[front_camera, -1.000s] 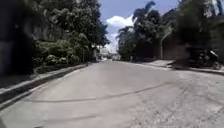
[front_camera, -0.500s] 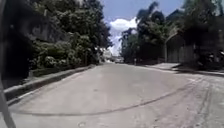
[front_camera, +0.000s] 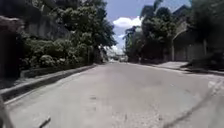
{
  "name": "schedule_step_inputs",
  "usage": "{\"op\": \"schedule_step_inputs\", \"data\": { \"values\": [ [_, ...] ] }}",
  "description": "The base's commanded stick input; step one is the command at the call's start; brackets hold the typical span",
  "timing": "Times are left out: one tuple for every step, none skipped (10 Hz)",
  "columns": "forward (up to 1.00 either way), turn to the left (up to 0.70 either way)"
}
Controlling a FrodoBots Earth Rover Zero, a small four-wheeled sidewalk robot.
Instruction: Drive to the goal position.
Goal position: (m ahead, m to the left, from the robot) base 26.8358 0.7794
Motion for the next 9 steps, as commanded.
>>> {"op": "schedule_step_inputs", "data": {
  "values": [
    [1.0,0.04],
    [1.0,0.04],
    [1.0,0.04],
    [1.0,0.0],
    [1.0,-0.21],
    [1.0,-0.36],
    [1.0,-0.36],
    [1.0,-0.12],
    [1.0,-0.01]
  ]
}}
